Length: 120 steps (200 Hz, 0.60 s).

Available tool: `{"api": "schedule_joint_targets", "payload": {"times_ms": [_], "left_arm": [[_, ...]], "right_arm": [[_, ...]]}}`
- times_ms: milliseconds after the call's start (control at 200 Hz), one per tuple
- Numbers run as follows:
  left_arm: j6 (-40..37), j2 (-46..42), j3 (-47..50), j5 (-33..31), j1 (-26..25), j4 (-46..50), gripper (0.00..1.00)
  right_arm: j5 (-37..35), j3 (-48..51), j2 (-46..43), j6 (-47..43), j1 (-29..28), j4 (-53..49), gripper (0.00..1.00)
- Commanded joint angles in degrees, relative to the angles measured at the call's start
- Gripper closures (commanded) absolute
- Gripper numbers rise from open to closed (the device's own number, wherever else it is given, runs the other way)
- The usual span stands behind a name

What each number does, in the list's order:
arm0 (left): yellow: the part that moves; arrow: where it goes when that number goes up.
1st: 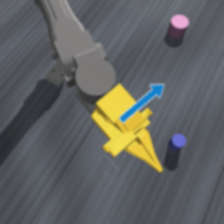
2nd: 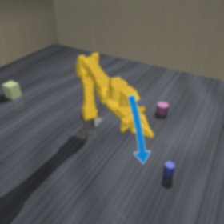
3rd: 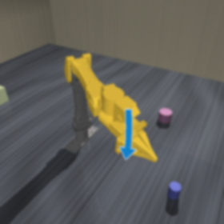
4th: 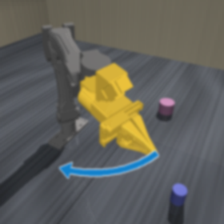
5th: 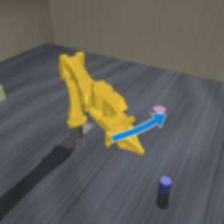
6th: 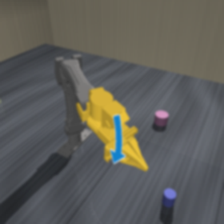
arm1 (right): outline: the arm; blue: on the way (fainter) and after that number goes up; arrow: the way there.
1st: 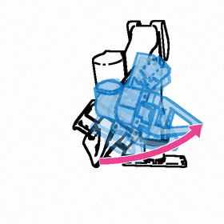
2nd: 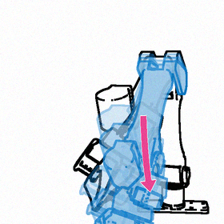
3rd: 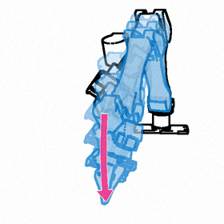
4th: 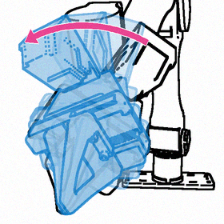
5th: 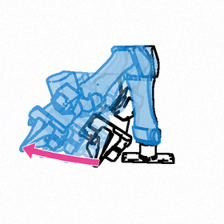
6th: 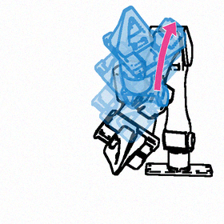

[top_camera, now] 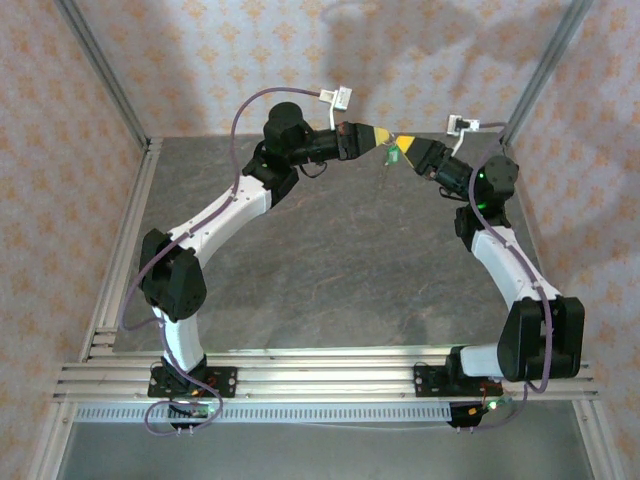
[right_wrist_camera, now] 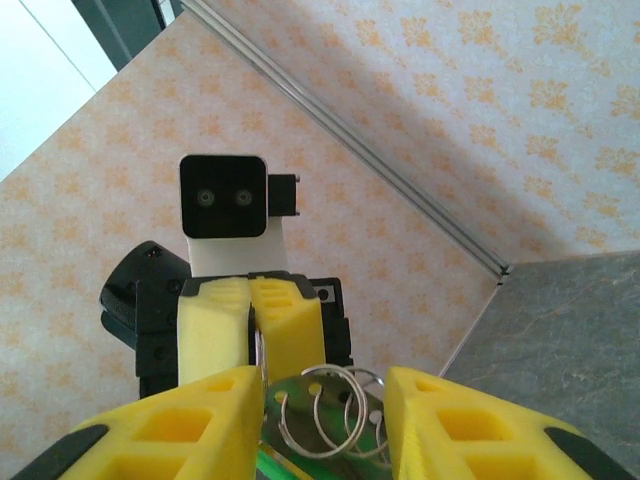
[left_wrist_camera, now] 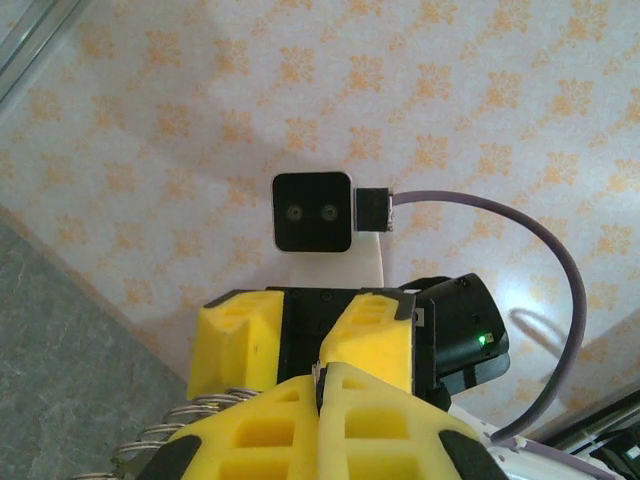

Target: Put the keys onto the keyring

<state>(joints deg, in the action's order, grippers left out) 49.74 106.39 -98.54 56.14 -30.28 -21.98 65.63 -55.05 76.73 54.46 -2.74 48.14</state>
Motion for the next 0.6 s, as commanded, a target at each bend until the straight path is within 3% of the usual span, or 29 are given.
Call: {"api": "schedule_joint_targets", "payload": {"times_ms": [0, 255, 500, 596], "left_arm": [[1.2, 0.6, -2.0, 0.2, 0.1, -4.5, 1.00], [1.7, 0.7, -2.0, -0.1, 0.1, -5.0, 1.00], [1.6, 0.4, -1.7, -0.5, 0.2, -5.0, 1.00], [1.6, 0.2, -1.6, -0.7, 0.3, -5.1, 1.00]], "right_arm": [[1.9, 0.9, -2.5, -0.1, -0.5, 4.2, 0.65], [2.0, 0.6, -3.4, -4.9, -2.4, -1.5, 0.67], [1.1, 1.2, -4.5, -6.9, -2.7, -4.1, 0.74], [0.8, 1.6, -5.0, -7.5, -2.7, -5.1, 0.81]]}}
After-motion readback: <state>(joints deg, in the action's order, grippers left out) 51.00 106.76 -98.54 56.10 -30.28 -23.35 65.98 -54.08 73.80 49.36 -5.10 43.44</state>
